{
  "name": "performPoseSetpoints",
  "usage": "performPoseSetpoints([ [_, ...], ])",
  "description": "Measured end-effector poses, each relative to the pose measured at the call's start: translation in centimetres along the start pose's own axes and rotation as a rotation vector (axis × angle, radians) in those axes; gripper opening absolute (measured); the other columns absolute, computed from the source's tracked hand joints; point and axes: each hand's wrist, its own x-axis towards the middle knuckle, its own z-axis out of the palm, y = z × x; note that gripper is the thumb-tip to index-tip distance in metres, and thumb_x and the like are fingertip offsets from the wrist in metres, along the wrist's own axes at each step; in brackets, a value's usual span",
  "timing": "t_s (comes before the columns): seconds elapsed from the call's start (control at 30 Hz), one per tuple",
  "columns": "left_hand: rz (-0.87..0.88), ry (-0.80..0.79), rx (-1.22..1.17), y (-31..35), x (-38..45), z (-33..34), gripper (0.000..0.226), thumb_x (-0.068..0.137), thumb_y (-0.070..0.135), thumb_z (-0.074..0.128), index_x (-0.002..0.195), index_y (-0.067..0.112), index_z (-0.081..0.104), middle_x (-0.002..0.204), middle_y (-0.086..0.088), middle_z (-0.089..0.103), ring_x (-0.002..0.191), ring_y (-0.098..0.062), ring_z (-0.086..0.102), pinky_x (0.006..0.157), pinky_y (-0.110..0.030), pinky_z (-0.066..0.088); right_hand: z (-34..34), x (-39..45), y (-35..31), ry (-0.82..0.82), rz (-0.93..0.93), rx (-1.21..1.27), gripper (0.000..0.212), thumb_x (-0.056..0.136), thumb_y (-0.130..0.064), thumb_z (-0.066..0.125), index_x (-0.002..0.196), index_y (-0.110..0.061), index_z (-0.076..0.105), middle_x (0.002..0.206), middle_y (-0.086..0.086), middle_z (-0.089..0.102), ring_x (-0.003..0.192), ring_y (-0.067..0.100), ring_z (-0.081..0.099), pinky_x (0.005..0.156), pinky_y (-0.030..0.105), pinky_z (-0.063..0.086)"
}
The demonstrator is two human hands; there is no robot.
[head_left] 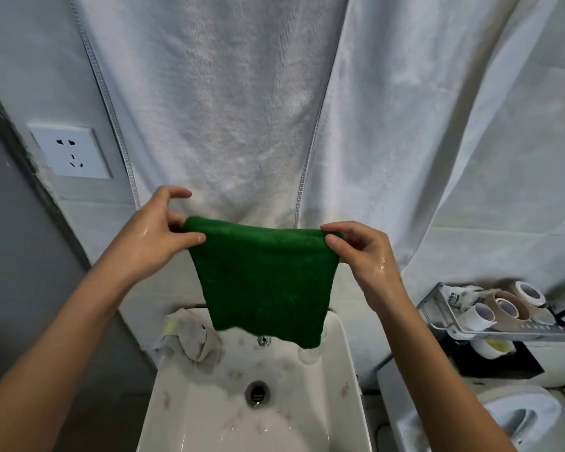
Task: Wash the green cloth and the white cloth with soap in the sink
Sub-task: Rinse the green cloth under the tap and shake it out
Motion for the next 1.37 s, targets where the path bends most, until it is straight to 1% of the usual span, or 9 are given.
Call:
performPoseSetpoints([
  [0.13,0.146,0.024,0.09,0.3,0.2,-0.2,0.033,0.077,0.005,0.073,0.102,0.025,0.065,0.08,-0.001,0.064,0.078,-0.014,0.061,0.072,-0.028,0.05,0.1,0.3,0.1,0.064,0.024,0.012,0.03,0.085,0.005,0.064,0.087,-0.023,0.074,0.074,-0.005,0.072,0.069,0.012,0.065,0.065,0.021,0.053],
  [0.27,0.165,0.017,0.089,0.2,0.1,-0.3,0.026,0.081,0.005,0.07,0.105,0.014,0.07,0.081,0.005,0.064,0.079,-0.01,0.061,0.071,-0.02,0.052,0.2,0.3,0.2,0.049,0.057,-0.009,0.026,0.081,0.005,0.069,0.098,-0.016,0.073,0.078,-0.005,0.071,0.07,0.005,0.064,0.067,0.017,0.052],
  [0.43,0.102,-0.257,0.157,-0.4,0.0,-0.7,0.043,0.077,0.005,0.073,0.119,0.011,0.063,0.098,0.008,0.065,0.093,-0.007,0.061,0.088,-0.028,0.05,0.3,0.2,0.5,-0.042,-0.012,-0.421,0.041,0.078,-0.002,0.075,0.116,-0.013,0.066,0.104,0.002,0.059,0.092,0.018,0.06,0.086,0.031,0.054],
  [0.63,0.246,-0.114,0.606,-0.5,-0.1,-0.4,0.005,0.084,0.015,0.068,0.085,0.021,0.069,0.076,-0.001,0.061,0.07,-0.014,0.055,0.06,-0.032,0.042,0.5,0.3,0.0,-0.04,-0.213,-0.752,0.012,0.085,-0.012,0.069,0.096,-0.013,0.074,0.083,-0.003,0.054,0.067,0.008,0.046,0.064,0.016,0.033],
  [0.73,0.197,-0.197,0.474,-0.7,0.6,-1.2,0.02,0.086,0.013,0.066,0.071,0.026,0.066,0.069,-0.002,0.061,0.063,-0.013,0.054,0.06,-0.031,0.039,-0.2,0.9,0.0,-0.055,-0.154,-0.615,0.004,0.085,-0.016,0.07,0.084,-0.019,0.071,0.085,-0.009,0.05,0.077,0.008,0.054,0.074,0.02,0.043],
  [0.83,0.109,-0.291,0.137,-0.7,0.9,-2.0,0.024,0.085,0.008,0.065,0.071,0.026,0.074,0.076,-0.003,0.065,0.072,-0.006,0.06,0.066,-0.017,0.046,-0.6,1.1,0.5,-0.182,-0.009,-0.224,0.01,0.088,-0.01,0.066,0.081,-0.018,0.065,0.1,0.0,0.059,0.097,0.019,0.06,0.09,0.031,0.049],
  [0.97,-0.039,-0.312,-0.311,-1.4,1.0,-0.8,0.031,0.09,0.007,0.054,0.08,0.026,0.076,0.081,0.003,0.073,0.078,-0.008,0.068,0.068,-0.017,0.054,-0.4,0.9,1.1,-0.275,0.168,0.079,0.014,0.097,-0.014,0.053,0.083,-0.014,0.054,0.075,0.002,0.056,0.074,0.015,0.058,0.073,0.028,0.048],
  [1.13,-0.116,-0.268,-0.234,-2.4,1.2,1.3,0.019,0.097,0.017,0.046,0.105,0.013,0.063,0.092,-0.009,0.07,0.076,-0.018,0.07,0.059,-0.023,0.056,0.8,1.1,1.5,-0.19,0.19,-0.203,0.02,0.103,-0.024,0.039,0.084,-0.023,0.045,0.071,0.001,0.049,0.063,0.015,0.05,0.052,0.023,0.043],
  [1.37,-0.184,-0.312,-0.15,-2.8,1.3,2.5,0.02,0.1,0.026,0.041,0.106,0.018,0.059,0.101,-0.014,0.068,0.091,-0.026,0.068,0.082,-0.039,0.056,0.6,1.1,2.4,-0.194,0.191,-0.359,0.02,0.104,-0.032,0.033,0.088,-0.024,0.043,0.074,0.002,0.049,0.067,0.018,0.05,0.065,0.034,0.043],
])
